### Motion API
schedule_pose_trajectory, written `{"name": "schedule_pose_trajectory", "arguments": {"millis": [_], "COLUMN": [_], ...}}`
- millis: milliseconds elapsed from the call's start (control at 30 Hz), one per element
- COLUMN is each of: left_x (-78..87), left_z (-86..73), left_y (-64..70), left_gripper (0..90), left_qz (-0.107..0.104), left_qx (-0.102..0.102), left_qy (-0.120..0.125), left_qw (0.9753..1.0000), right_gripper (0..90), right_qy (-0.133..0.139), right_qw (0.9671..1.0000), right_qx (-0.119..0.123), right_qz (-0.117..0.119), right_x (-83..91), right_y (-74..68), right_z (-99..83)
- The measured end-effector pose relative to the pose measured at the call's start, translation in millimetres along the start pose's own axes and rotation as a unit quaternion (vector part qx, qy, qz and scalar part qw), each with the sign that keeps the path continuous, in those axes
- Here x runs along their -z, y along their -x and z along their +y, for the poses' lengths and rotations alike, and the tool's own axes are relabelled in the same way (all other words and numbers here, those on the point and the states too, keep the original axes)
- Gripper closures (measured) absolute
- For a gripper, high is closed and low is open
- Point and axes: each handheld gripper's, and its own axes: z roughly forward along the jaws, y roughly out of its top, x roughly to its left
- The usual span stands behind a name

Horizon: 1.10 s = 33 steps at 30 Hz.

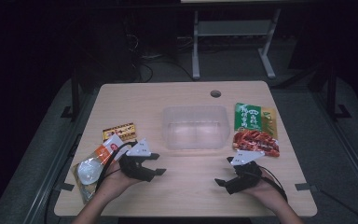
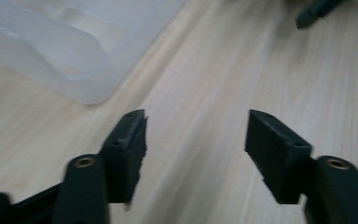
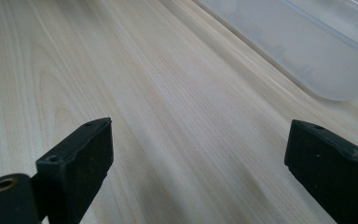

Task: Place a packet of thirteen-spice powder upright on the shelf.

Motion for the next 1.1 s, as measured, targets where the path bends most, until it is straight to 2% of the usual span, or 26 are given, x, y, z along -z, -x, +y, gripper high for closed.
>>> {"name": "schedule_pose_trajectory", "arguments": {"millis": [200, 367, 467, 767, 833, 933, 1000, 1100], "left_x": [14.0, 22.9, 27.8, 42.5, 42.4, 41.6, 40.8, 41.6], "left_z": [9.0, 16.2, 18.1, 18.4, 16.7, 13.5, 11.5, 9.2], "left_y": [-16.6, -32.3, -43.7, -76.8, -84.1, -96.8, -104.0, -115.9], "left_gripper": [64.4, 81.0, 88.9, 89.5, 89.5, 89.5, 89.6, 89.6], "left_qz": [0.006, 0.012, 0.029, 0.082, 0.092, 0.102, 0.109, 0.121], "left_qx": [0.024, 0.025, 0.024, 0.039, 0.046, 0.049, 0.059, 0.064], "left_qy": [0.011, 0.011, 0.002, -0.006, -0.003, -0.013, -0.02, -0.019], "left_qw": [0.9996, 0.9995, 0.9993, 0.9959, 0.9947, 0.9935, 0.9921, 0.9904], "right_gripper": [7.6, 7.6, 7.6, 7.7, 7.7, 7.8, 7.7, 7.7], "right_qy": [0.003, 0.002, 0.003, 0.001, 0.001, 0.0, 0.0, 0.0], "right_qw": [1.0, 1.0, 1.0, 1.0, 1.0, 1.0, 1.0, 1.0], "right_qx": [-0.001, 0.001, 0.002, 0.0, -0.001, -0.001, -0.001, -0.001], "right_qz": [-0.003, 0.0, 0.001, 0.003, 0.003, 0.003, 0.004, 0.005], "right_x": [0.4, -1.3, -1.9, -1.4, -1.6, -2.4, -2.6, -2.6], "right_y": [-0.8, -1.3, -1.8, -1.0, -0.9, -1.0, -1.2, -1.3], "right_z": [0.4, 0.4, 0.6, -0.1, -0.1, -0.1, -0.1, -0.1]}}
